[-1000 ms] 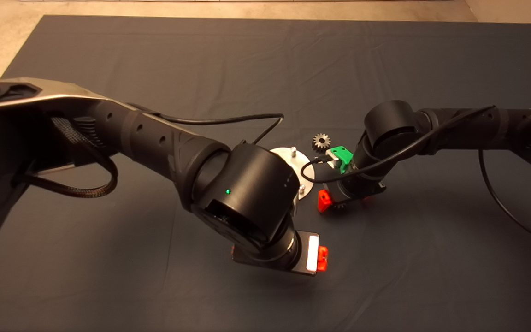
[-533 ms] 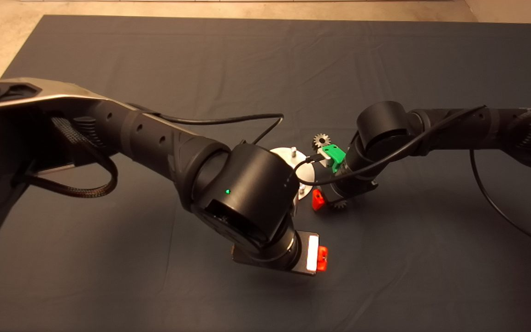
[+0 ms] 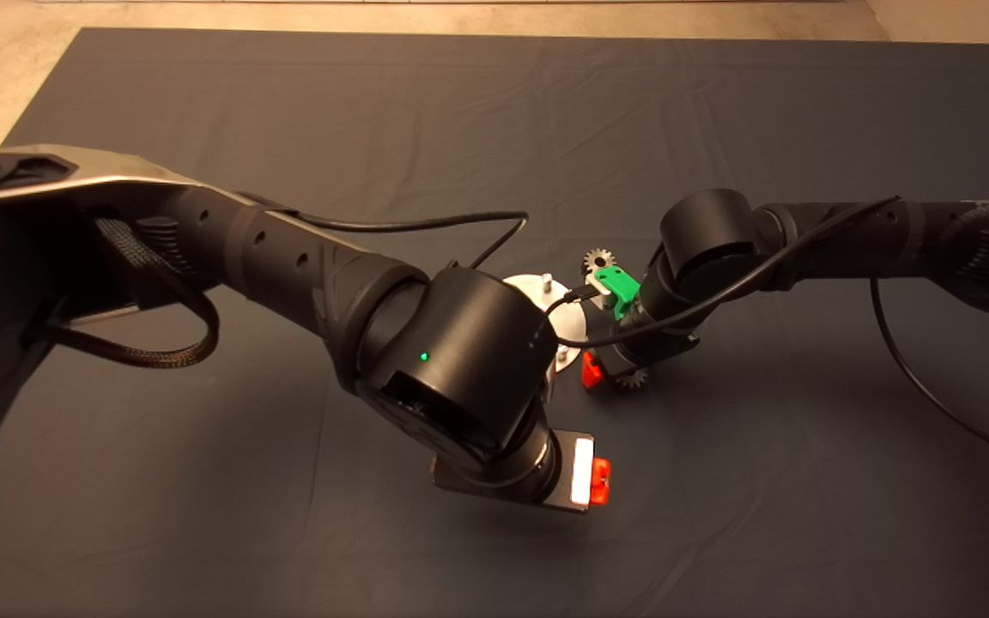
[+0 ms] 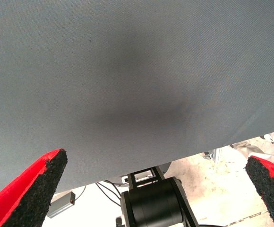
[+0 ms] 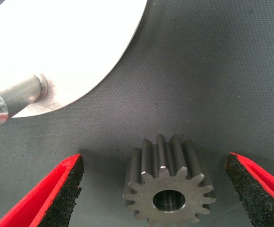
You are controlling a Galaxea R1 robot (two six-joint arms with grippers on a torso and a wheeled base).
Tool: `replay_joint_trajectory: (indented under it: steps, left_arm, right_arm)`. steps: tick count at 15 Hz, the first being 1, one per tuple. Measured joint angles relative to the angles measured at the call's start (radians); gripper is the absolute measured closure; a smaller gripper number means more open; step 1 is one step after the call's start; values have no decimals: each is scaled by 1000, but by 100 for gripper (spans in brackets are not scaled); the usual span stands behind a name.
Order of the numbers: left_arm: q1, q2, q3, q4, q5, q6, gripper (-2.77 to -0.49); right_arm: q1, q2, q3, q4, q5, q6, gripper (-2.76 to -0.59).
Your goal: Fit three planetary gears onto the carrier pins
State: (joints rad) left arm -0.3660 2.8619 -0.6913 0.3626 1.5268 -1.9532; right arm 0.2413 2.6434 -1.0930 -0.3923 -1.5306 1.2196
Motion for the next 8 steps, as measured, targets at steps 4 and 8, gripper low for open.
replay_joint_trajectory:
  steps: [4, 8]
  left_arm:
    - [0, 0, 0, 0, 0, 0, -275]
    - [0, 0, 0, 0, 0, 0, -275]
  right_arm:
    - [0, 0, -18, 0, 0, -1, -211]
    - [0, 0, -31, 0, 0, 0, -211]
